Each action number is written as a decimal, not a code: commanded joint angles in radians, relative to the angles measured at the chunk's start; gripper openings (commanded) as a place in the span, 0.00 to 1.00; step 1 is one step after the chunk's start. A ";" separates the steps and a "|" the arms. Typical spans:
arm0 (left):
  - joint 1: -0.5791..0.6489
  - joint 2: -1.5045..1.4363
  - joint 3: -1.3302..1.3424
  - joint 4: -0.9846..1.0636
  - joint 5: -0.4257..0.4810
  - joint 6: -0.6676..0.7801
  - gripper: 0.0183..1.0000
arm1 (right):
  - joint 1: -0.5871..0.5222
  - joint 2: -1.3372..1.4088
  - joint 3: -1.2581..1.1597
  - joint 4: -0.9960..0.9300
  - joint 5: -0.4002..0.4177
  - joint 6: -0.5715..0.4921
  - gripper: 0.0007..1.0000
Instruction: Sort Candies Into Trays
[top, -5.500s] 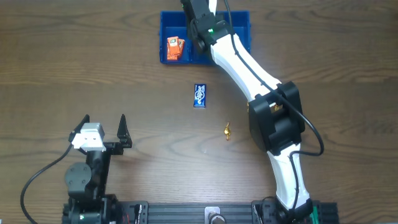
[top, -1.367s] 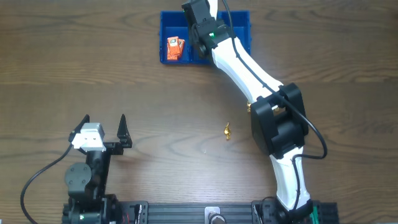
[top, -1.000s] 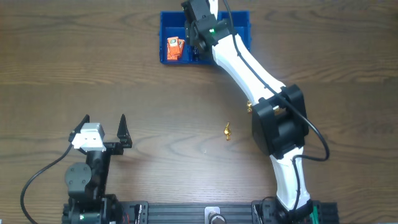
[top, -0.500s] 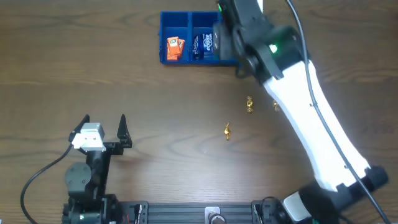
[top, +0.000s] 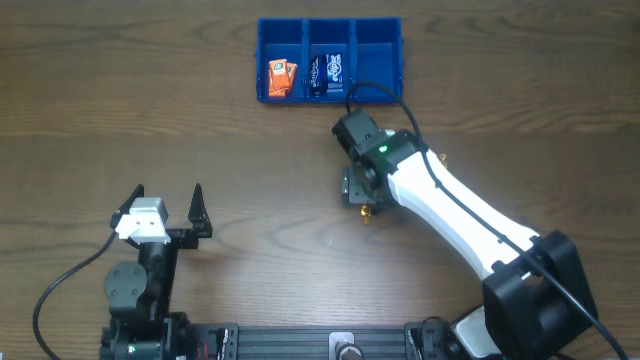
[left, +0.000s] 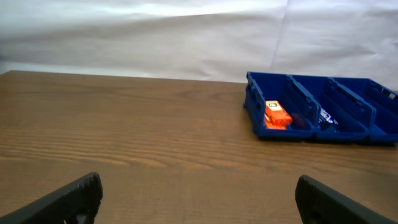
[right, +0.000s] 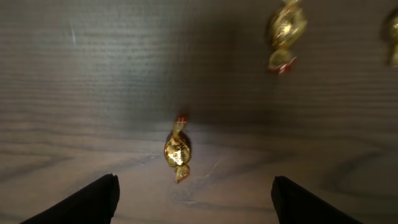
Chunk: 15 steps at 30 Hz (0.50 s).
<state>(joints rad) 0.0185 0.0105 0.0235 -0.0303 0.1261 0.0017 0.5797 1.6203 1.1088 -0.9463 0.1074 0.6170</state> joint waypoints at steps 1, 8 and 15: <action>0.000 -0.006 -0.019 -0.034 0.023 0.010 1.00 | 0.000 0.003 -0.060 0.065 -0.006 0.035 0.80; 0.000 -0.006 -0.019 -0.034 0.023 0.010 1.00 | 0.008 0.064 -0.084 0.124 -0.006 0.023 0.80; 0.000 -0.006 -0.019 -0.034 0.024 0.010 1.00 | 0.011 0.110 -0.108 0.166 -0.040 0.022 0.80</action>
<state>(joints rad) 0.0185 0.0105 0.0235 -0.0303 0.1265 0.0017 0.5842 1.7138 1.0256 -0.7929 0.0891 0.6327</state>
